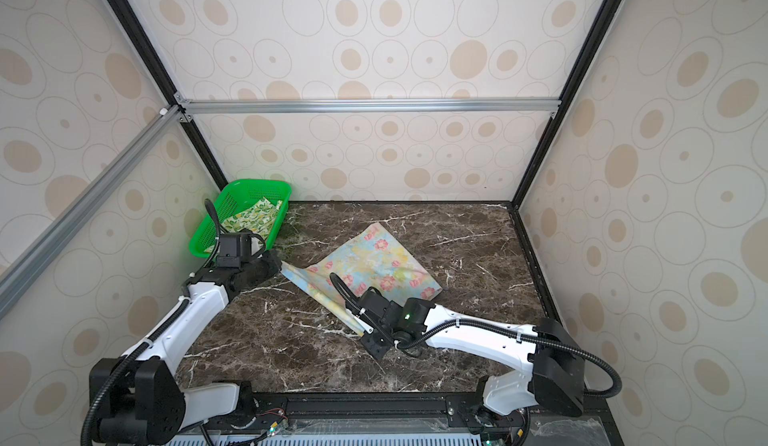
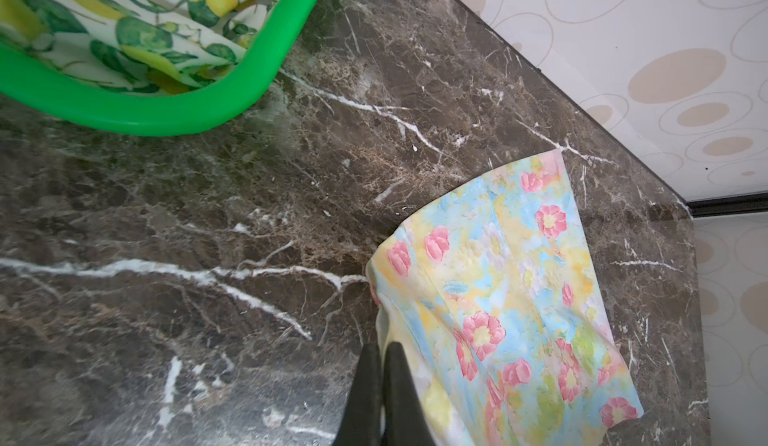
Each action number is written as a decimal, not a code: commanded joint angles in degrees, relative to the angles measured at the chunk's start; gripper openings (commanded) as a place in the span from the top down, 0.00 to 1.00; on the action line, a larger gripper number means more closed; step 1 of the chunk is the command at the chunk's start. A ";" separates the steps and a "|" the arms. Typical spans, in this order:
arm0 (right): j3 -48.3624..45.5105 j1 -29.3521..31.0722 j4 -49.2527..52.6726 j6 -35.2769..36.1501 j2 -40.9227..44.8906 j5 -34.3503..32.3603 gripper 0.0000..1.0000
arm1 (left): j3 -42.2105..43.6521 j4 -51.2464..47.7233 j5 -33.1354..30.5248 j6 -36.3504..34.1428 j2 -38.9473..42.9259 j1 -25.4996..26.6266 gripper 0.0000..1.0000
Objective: Fold and stack the skirts
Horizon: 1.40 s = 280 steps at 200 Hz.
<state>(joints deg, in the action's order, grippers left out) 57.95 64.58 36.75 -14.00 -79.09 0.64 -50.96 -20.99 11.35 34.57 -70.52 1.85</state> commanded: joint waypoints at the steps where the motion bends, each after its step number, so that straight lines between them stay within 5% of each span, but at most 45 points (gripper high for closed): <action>1: 1.16 2.26 3.81 -1.60 0.61 4.69 1.00 | -2.71 -4.31 -6.46 -3.00 3.43 -1.40 1.00; 44: 2.10 3.95 1.33 -2.60 0.81 11.73 1.00 | -7.02 -9.31 -9.15 -3.98 6.27 -1.50 1.00; 75: 0.90 3.48 -1.37 -4.30 2.65 13.10 1.00 | -11.09 -6.99 -5.57 -3.55 3.18 -1.37 1.00; 148: -3.75 -9.40 -4.47 -8.57 5.61 20.04 1.00 | -21.14 1.24 -2.75 -1.79 -14.57 7.83 1.00; 227: -4.09 -17.51 -1.47 -8.41 2.89 19.83 1.00 | -32.58 4.12 -3.00 -1.78 -29.32 13.51 1.00; 280: -3.03 -17.67 0.42 -6.99 2.99 20.12 1.00 | -31.82 2.40 -7.87 -2.75 -26.42 13.85 1.00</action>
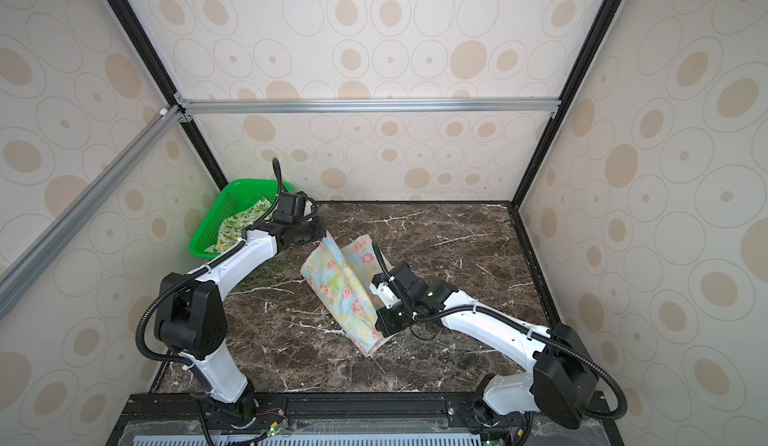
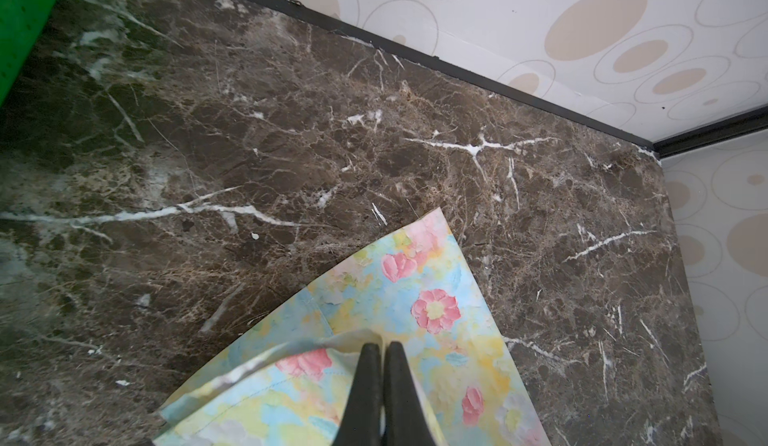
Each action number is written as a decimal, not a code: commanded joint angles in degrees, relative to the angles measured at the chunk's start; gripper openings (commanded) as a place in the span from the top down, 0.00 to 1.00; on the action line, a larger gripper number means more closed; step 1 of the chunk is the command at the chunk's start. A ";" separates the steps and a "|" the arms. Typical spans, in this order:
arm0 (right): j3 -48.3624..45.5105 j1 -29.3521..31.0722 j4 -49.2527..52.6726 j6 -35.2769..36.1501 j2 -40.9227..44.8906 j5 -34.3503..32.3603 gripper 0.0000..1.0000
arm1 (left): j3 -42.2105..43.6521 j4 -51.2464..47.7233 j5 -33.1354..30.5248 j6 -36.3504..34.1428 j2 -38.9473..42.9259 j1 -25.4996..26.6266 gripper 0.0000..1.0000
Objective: Fold and stack the skirts
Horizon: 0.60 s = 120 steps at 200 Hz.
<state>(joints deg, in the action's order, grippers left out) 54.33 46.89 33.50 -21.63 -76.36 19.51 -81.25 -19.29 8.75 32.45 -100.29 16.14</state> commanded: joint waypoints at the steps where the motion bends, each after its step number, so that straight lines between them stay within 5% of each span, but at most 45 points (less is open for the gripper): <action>1: 0.56 0.03 3.63 0.63 0.29 1.29 1.00 | -1.53 0.67 -5.34 -0.68 3.43 -0.43 1.00; 120: -0.52 -0.16 3.78 -2.15 2.79 -0.08 1.00 | -10.47 0.07 -4.04 -1.01 -0.77 2.75 1.00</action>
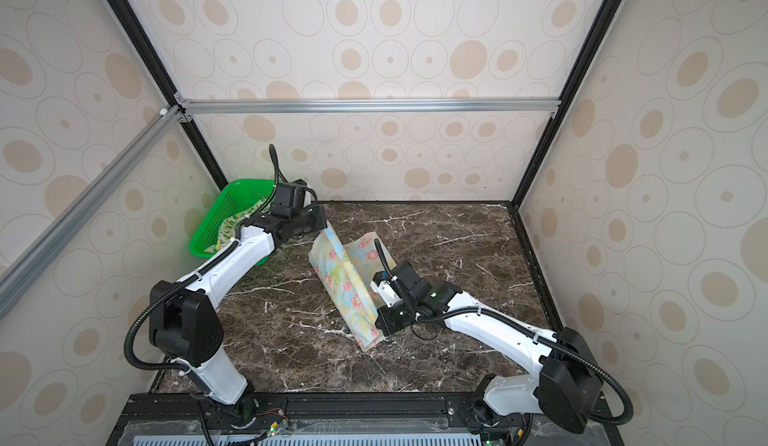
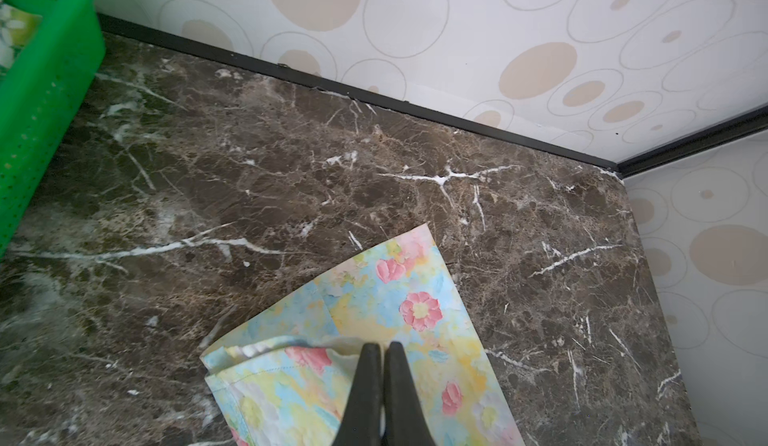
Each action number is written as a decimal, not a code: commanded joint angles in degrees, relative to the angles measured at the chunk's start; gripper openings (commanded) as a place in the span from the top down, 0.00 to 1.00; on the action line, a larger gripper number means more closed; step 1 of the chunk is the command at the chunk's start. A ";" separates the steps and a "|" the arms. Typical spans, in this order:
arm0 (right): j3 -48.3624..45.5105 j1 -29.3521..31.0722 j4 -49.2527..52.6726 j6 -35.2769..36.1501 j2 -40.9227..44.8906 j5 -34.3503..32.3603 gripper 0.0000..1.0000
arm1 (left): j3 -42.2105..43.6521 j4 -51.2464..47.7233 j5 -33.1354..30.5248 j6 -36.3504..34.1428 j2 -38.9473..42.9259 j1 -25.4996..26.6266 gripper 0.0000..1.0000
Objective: Fold and stack the skirts
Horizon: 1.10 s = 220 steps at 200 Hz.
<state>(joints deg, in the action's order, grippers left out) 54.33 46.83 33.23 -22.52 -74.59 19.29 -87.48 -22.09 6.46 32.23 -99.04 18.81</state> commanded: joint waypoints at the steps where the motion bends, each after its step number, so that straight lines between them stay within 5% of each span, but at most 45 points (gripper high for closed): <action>1: -0.62 -0.12 3.99 -1.32 1.07 0.09 1.00 | -4.35 2.85 -1.73 -0.78 -2.15 0.18 1.00; 126: -0.46 -1.10 5.17 -4.35 1.38 -0.57 1.00 | -6.79 4.97 -0.98 -0.51 -5.25 2.18 1.00; 220: -1.94 -8.06 5.22 -5.16 -1.48 2.24 1.00 | -16.64 6.66 0.92 1.05 -16.92 5.54 1.00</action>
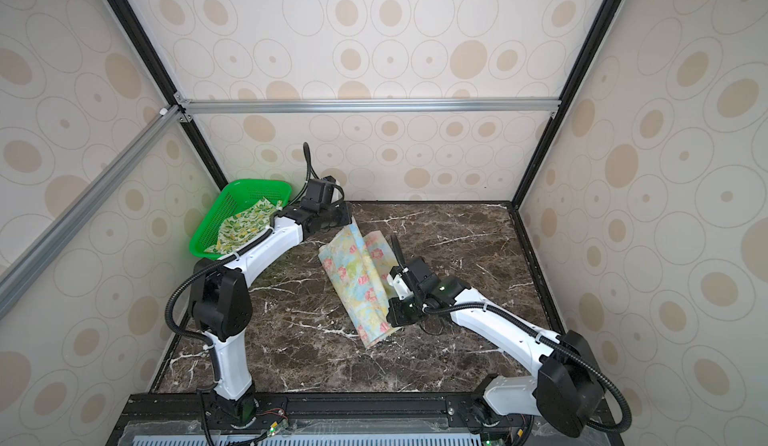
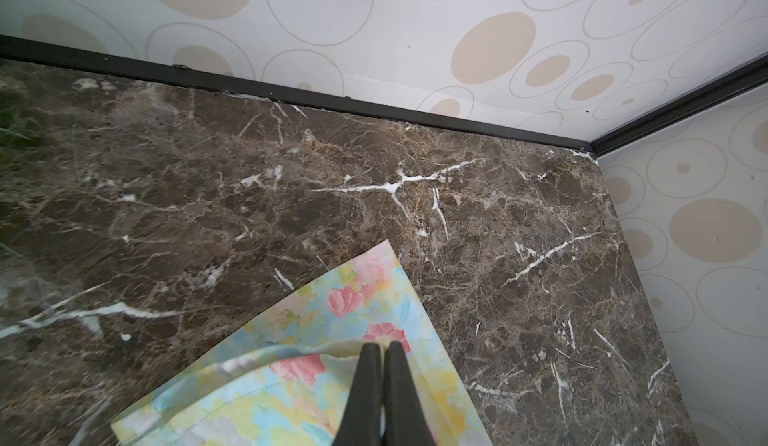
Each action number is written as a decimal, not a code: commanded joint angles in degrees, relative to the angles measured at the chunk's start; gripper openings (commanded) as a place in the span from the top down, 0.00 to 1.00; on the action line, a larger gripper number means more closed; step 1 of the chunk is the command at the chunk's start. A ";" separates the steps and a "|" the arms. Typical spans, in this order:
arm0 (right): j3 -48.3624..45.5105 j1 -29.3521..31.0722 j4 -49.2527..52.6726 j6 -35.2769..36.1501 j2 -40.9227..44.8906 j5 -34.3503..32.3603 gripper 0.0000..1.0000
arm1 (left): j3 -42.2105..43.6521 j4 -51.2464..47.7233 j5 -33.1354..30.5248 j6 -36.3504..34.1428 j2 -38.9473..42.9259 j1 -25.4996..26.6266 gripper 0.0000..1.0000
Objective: Fold and stack the skirts
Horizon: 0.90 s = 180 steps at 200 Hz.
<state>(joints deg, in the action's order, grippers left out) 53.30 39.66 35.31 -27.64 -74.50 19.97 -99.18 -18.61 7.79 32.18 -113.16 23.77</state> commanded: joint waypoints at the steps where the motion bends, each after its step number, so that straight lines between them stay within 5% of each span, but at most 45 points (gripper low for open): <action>1: -0.96 -0.98 3.12 -0.05 -1.64 1.57 1.00 | -5.05 3.21 -0.41 1.11 -2.96 0.67 1.00; 78: -2.04 -5.89 2.86 -0.92 -5.15 0.88 1.00 | -13.44 5.20 1.70 3.32 -13.72 2.36 1.00; 180: -1.90 -10.06 2.84 -0.16 -8.77 -1.92 1.00 | -14.12 13.23 4.64 6.47 -19.93 3.56 1.00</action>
<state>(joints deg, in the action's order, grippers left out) 51.68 30.20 35.62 -28.03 -81.91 19.25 -110.21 -10.24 12.10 36.88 -132.18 27.11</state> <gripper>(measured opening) 0.046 0.048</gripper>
